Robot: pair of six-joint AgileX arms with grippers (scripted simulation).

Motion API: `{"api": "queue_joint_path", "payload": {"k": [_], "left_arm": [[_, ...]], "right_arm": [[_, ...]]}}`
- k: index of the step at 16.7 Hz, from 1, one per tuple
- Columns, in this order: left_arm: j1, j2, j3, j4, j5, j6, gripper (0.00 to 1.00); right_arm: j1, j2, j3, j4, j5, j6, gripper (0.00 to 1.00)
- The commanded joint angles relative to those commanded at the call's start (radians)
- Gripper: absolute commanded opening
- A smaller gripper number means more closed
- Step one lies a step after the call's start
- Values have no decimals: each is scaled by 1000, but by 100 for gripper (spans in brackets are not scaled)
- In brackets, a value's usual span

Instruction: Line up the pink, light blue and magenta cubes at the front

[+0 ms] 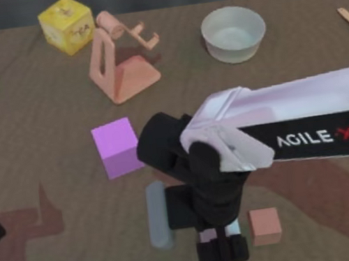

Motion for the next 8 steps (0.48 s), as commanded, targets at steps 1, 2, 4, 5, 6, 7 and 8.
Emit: {"api": "queue_joint_path", "payload": {"k": [1,2,4,5,6,7,8], "left_arm": [[0,0,0,0,0,0,100],[0,0,0,0,0,0,100],[0,0,0,0,0,0,100],[0,0,0,0,0,0,100],[0,0,0,0,0,0,100],[0,0,0,0,0,0,100],[0,0,0,0,0,0,100]], "right_arm": [[0,0,0,0,0,0,30],[0,0,0,0,0,0,38],[0,0,0,0,0,0,53],[0,0,0,0,0,0,60],[0,0,0,0,0,0,68],[0,0,0,0,0,0,75],[0,0,0,0,0,0,83]]}}
